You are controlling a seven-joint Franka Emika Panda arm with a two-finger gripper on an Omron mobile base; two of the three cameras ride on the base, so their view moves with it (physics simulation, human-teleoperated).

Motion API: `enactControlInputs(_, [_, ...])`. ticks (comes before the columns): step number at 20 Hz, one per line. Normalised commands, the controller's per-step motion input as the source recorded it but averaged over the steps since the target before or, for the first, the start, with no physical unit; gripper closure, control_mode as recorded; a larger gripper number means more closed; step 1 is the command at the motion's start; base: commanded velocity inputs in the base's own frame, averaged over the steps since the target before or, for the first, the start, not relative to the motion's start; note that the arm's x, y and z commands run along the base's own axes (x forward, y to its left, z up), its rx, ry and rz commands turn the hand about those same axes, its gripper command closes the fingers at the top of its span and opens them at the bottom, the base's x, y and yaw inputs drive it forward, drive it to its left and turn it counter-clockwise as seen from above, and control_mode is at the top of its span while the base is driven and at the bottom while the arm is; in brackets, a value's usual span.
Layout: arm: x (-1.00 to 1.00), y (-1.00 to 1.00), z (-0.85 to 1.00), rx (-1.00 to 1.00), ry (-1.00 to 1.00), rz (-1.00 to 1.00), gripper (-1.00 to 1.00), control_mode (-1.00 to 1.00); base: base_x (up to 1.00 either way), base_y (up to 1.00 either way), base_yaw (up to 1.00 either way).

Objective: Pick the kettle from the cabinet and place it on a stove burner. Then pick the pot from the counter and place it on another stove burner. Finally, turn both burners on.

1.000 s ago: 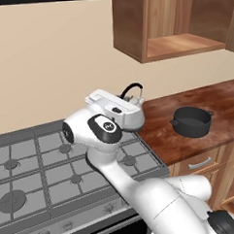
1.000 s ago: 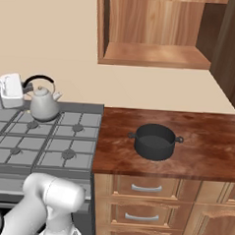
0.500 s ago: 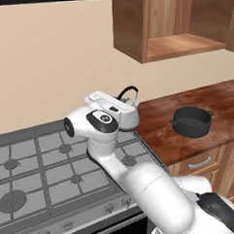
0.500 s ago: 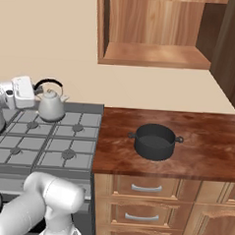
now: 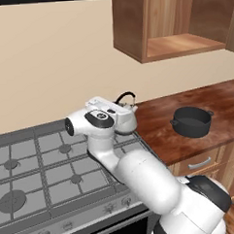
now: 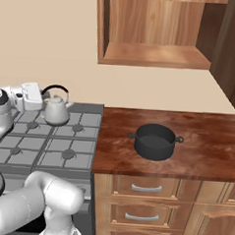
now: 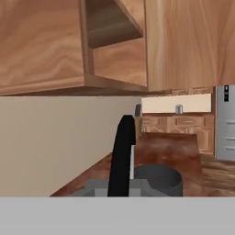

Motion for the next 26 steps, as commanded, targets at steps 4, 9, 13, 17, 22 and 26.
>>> enactControlInputs(4, [0.34,0.0,-0.27,0.0,0.02,-0.01,1.0,-1.0,0.0,0.0,0.0])
enactControlInputs(9, [0.31,0.0,-0.2,0.0,0.0,-0.01,1.0,-1.0,0.0,0.0,0.0])
enactControlInputs(13, [0.27,0.0,-0.14,0.0,0.0,-0.01,1.0,-1.0,0.0,0.0,0.0])
enactControlInputs(17, [0.2,0.0,-0.16,0.0,0.0,0.0,1.0,-1.0,0.0,0.0,0.0])
enactControlInputs(22, [0.17,0.0,-0.17,0.0,0.02,0.0,1.0,-1.0,0.0,0.0,0.0])
enactControlInputs(26, [0.09,0.0,-0.19,0.0,0.02,0.0,1.0,-1.0,0.0,0.0,0.0])
